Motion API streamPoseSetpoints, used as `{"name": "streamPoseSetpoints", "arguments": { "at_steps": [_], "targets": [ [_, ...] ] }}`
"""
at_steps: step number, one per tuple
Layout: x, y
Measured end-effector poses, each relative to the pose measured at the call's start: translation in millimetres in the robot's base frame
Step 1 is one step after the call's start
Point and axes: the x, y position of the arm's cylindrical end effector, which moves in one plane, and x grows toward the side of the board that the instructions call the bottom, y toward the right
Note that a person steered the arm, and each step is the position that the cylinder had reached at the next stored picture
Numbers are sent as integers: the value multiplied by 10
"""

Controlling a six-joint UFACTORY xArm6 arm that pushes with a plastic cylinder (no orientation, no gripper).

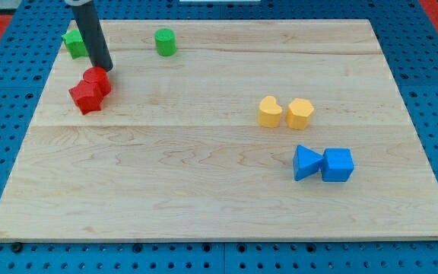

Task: Push the green star slightly right

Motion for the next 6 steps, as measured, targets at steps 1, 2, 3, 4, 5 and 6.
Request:
{"name": "streamPoseSetpoints", "arguments": {
  "at_steps": [1,2,3,4,5,6],
  "targets": [
    [-44,-767],
    [-260,-1001],
    [-622,-818],
    [-720,-275],
    [-787,-71],
    [-975,-717]
  ]
}}
